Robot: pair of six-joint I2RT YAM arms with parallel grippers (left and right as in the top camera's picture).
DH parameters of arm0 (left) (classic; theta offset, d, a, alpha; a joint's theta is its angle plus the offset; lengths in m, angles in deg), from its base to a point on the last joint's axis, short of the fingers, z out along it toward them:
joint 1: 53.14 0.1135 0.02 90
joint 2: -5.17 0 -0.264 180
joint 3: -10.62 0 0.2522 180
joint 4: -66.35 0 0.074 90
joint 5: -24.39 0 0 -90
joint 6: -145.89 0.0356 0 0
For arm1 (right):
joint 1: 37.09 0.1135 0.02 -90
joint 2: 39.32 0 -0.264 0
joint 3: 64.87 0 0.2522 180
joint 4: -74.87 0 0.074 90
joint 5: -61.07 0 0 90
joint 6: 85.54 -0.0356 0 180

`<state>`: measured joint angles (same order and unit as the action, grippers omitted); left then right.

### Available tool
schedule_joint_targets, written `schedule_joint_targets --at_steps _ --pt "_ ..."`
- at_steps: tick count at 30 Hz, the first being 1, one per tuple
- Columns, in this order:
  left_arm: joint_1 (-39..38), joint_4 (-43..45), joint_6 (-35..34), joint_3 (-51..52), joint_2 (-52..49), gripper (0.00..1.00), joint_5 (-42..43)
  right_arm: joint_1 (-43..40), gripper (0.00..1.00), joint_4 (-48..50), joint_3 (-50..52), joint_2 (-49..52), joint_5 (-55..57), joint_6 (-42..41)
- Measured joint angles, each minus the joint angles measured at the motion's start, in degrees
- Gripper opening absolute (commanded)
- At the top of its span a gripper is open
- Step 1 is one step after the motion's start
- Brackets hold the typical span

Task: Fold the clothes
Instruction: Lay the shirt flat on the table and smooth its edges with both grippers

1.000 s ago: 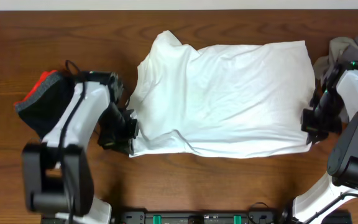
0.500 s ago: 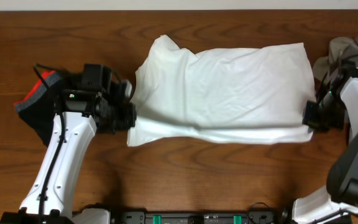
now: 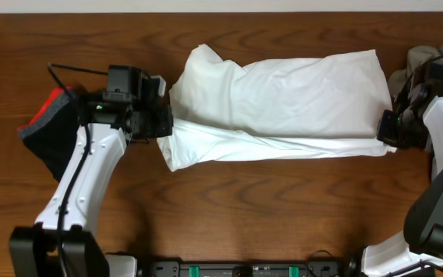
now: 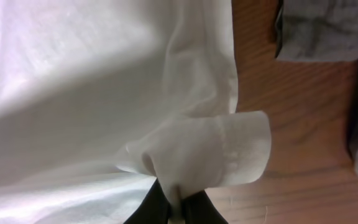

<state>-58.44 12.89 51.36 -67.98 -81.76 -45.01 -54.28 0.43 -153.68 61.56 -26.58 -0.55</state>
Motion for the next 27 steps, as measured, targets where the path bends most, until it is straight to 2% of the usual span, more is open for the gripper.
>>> schedule_joint_targets --at_steps 8,27 --pt "0.0 1.27 -0.02 0.0 -2.62 0.06 0.0 0.0 0.08 -0.11 0.0 0.0 -1.11 0.0" --pt "0.0 11.89 -0.13 0.0 -2.64 0.07 0.0 0.0 0.01 -0.48 0.0 0.0 -2.64 -1.38"
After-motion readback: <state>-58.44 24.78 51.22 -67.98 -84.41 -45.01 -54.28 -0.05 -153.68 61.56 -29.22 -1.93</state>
